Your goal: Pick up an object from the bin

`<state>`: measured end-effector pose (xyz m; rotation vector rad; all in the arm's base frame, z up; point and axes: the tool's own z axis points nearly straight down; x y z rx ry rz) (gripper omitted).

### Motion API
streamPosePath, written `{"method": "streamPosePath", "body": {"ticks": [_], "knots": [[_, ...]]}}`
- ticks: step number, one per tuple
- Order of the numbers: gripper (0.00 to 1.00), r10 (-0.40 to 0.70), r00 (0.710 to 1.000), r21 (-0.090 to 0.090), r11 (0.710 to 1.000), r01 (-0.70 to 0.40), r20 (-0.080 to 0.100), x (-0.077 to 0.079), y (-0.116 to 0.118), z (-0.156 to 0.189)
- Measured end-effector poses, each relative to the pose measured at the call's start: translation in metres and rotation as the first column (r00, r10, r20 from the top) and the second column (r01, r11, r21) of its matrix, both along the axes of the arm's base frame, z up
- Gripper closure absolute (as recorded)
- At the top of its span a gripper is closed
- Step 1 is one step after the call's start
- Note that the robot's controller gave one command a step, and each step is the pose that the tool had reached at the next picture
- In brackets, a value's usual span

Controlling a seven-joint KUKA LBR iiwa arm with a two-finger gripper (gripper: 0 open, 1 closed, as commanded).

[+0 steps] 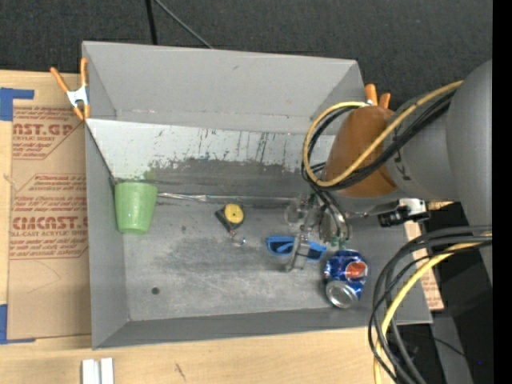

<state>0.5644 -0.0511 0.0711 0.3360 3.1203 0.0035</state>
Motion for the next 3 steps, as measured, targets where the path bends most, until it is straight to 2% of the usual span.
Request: {"method": "streamPosePath", "body": {"ticks": [1, 2, 3], "knots": [[1.0, -0.003, 1.0, -0.003, 1.0, 0.003, 0.0, 0.0, -0.003, 0.0], [1.0, -0.016, 1.0, -0.002, 1.0, 0.016, 0.005, -0.013, -0.019, 0.088], [1.0, -0.018, 1.0, -0.001, 1.0, 0.018, 0.005, -0.026, -0.003, 0.152]]}}
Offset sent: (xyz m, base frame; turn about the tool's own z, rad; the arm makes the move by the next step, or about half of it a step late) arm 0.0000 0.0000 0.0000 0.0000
